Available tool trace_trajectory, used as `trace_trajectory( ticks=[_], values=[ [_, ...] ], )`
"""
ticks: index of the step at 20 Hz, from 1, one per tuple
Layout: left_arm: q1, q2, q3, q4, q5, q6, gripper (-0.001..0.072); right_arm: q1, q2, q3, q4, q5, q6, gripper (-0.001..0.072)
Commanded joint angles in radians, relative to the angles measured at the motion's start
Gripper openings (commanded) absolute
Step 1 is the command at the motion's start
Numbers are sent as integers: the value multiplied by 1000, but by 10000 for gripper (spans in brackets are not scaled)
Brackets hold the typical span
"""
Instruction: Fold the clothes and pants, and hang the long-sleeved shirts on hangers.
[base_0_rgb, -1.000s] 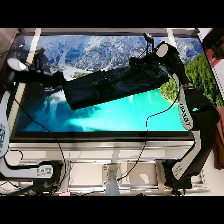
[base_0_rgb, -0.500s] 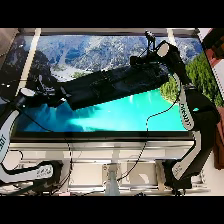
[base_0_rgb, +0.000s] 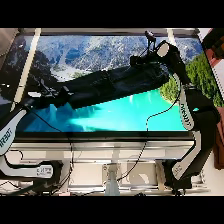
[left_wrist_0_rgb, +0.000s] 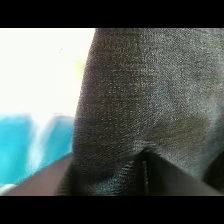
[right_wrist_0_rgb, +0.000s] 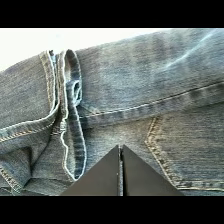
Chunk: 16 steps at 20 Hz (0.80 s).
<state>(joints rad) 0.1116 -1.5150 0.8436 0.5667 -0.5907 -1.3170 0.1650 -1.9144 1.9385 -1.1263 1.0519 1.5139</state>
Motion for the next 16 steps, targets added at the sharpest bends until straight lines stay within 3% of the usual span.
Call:
trace_trajectory(
  ticks=[1,2,4,7,12,16],
  values=[
    [-44,-12,0,-14,49,1,67,0,1,1,0,2,-10,45],
    [-46,-11,6,-15,45,20,29,0,1,1,0,3,-13,45],
    [-39,5,31,-10,9,90,29,0,1,1,0,10,-16,45],
    [-3,84,101,89,-113,90,27,-3,1,1,-8,30,-17,45],
    [105,237,364,514,-575,-68,25,-3,10,1,-8,65,-43,45],
    [135,335,611,731,-749,-67,25,14,43,1,35,74,-44,46]
  ],
)
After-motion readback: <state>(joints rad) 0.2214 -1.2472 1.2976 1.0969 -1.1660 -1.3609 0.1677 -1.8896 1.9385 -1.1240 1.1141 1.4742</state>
